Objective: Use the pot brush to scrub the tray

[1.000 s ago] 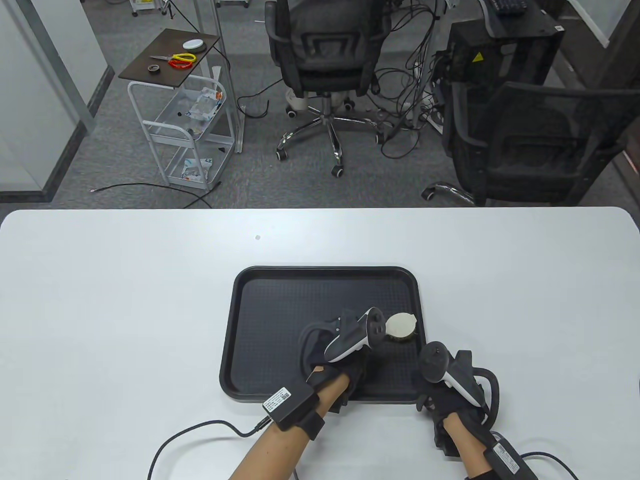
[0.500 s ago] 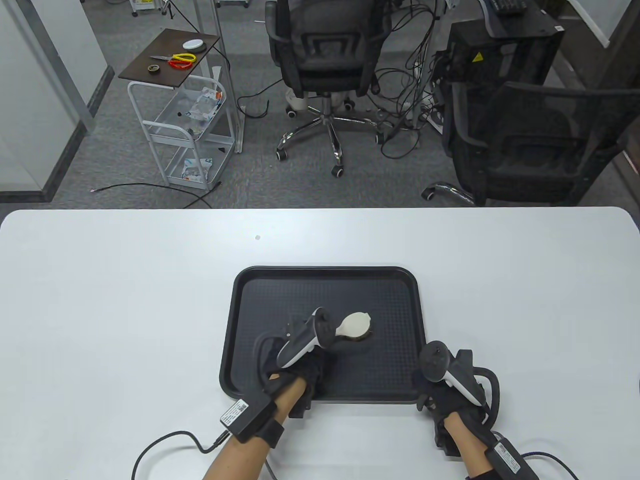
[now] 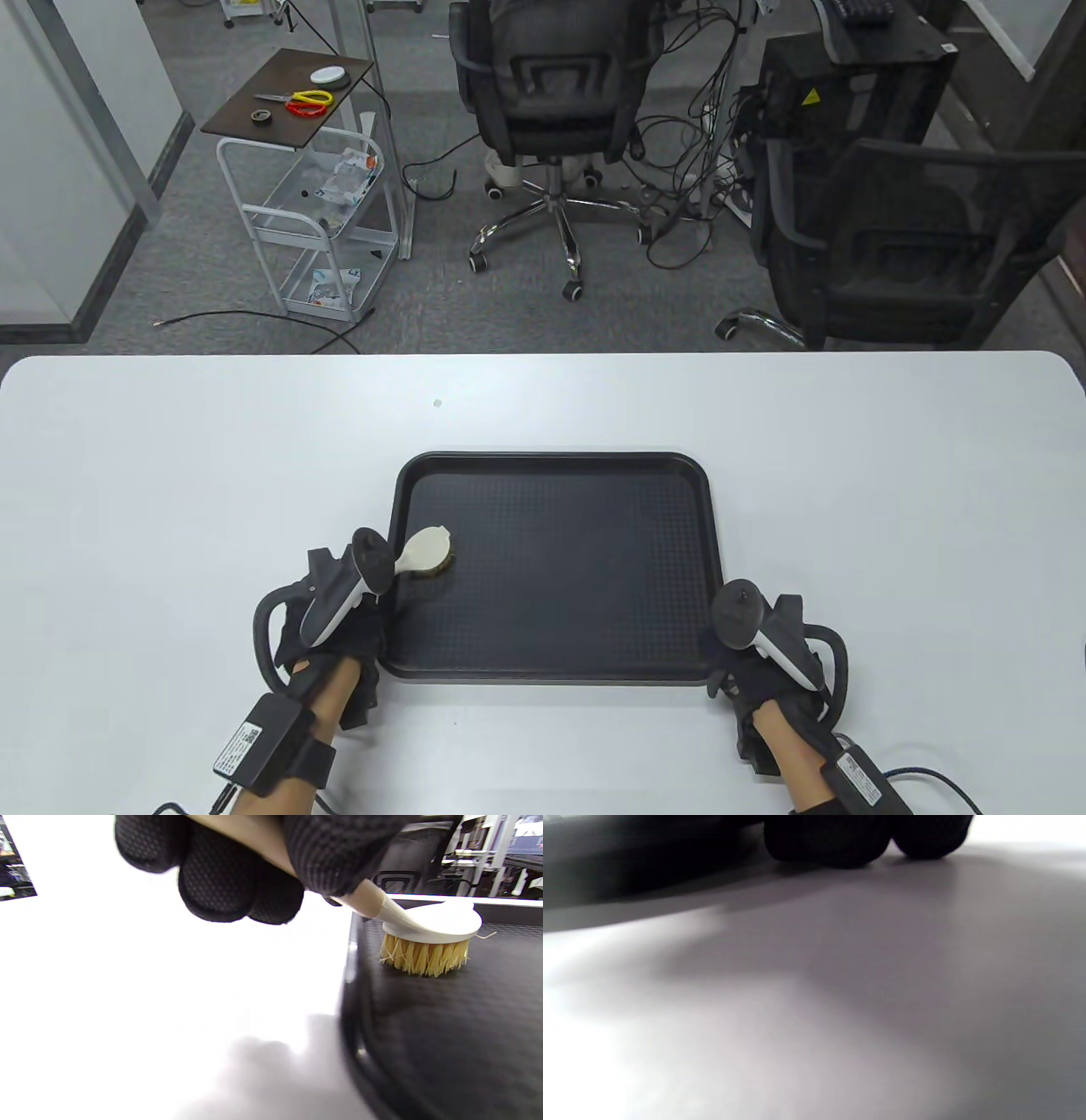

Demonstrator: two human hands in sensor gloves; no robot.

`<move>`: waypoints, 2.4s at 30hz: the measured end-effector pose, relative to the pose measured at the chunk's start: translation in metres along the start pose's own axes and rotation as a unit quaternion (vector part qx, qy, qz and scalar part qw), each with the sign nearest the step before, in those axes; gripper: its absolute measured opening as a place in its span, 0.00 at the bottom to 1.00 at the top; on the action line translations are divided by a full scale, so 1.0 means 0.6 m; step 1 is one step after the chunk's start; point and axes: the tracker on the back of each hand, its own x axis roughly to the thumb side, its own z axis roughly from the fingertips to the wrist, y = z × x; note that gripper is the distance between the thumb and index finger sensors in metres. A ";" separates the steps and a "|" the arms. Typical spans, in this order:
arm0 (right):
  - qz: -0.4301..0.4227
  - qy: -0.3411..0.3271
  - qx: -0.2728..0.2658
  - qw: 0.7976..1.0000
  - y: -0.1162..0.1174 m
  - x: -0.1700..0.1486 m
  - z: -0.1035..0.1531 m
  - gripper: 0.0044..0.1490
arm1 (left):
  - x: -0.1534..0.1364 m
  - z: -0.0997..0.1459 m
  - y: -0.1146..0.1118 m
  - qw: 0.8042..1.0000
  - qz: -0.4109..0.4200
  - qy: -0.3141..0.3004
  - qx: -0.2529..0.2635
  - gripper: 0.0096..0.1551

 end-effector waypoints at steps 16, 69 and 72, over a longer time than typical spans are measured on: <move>0.001 0.001 -0.001 1.000 0.000 0.000 0.000 0.46 | 0.243 0.077 0.045 0.985 0.014 -0.168 0.045 0.32; 0.002 0.001 -0.001 1.000 0.001 0.002 0.001 0.46 | 0.089 0.070 0.024 0.990 -0.006 -0.140 0.022 0.32; 0.004 0.001 0.000 1.000 0.001 0.002 0.001 0.46 | 0.156 0.091 0.023 0.982 0.009 -0.188 0.015 0.32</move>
